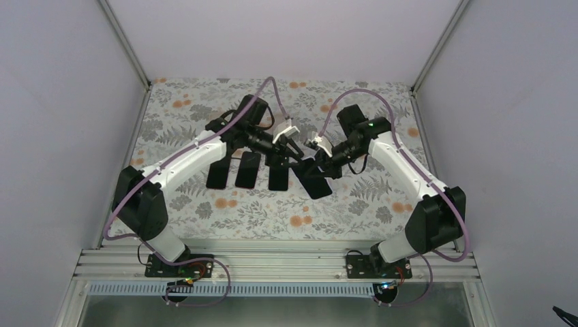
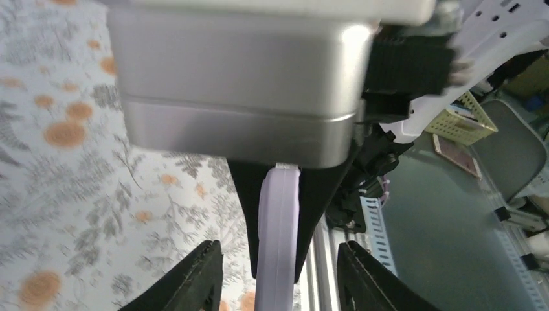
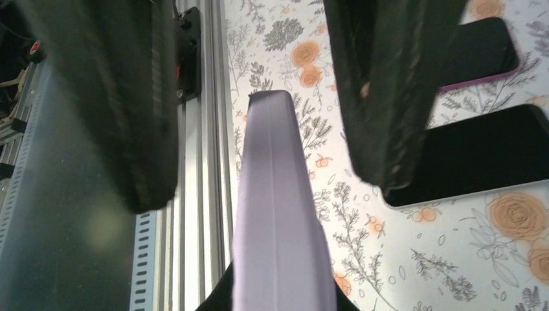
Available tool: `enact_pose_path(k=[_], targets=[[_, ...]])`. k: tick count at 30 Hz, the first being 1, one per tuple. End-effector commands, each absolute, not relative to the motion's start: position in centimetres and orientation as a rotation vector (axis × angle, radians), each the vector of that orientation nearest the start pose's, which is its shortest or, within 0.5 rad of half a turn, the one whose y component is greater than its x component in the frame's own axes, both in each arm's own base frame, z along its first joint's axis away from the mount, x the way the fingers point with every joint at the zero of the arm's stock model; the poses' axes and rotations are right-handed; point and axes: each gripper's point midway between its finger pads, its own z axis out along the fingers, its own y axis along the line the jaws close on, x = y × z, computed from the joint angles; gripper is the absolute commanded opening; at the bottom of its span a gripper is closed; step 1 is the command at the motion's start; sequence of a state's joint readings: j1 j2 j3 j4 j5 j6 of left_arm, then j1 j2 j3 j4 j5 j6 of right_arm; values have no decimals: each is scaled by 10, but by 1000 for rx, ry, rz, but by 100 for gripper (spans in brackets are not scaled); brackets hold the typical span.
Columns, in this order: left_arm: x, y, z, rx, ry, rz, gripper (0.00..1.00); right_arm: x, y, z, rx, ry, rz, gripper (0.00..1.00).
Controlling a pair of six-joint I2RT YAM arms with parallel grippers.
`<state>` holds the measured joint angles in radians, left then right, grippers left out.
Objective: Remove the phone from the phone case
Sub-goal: Adjust the phone.
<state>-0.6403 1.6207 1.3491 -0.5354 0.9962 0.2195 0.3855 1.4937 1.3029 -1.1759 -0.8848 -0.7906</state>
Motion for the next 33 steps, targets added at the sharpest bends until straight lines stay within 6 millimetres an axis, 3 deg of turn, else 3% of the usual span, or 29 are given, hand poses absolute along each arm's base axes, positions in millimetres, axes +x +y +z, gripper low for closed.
enact_pose_path(k=[1, 9, 14, 20, 33], targets=[[247, -348, 283, 1366, 1729, -1412, 49, 228, 247, 254, -1456, 1883, 1167, 4], [254, -308, 327, 1305, 1593, -1467, 52, 234, 263, 306, -1369, 1668, 1267, 4], [244, -289, 342, 1287, 1539, -1421, 52, 231, 267, 326, -1339, 1590, 1336, 4], [235, -280, 346, 1253, 1530, -1426, 51, 226, 272, 328, -1321, 1556, 1409, 4], [240, -283, 340, 1209, 1563, -1475, 38, 213, 279, 330, -1359, 1523, 1436, 4]])
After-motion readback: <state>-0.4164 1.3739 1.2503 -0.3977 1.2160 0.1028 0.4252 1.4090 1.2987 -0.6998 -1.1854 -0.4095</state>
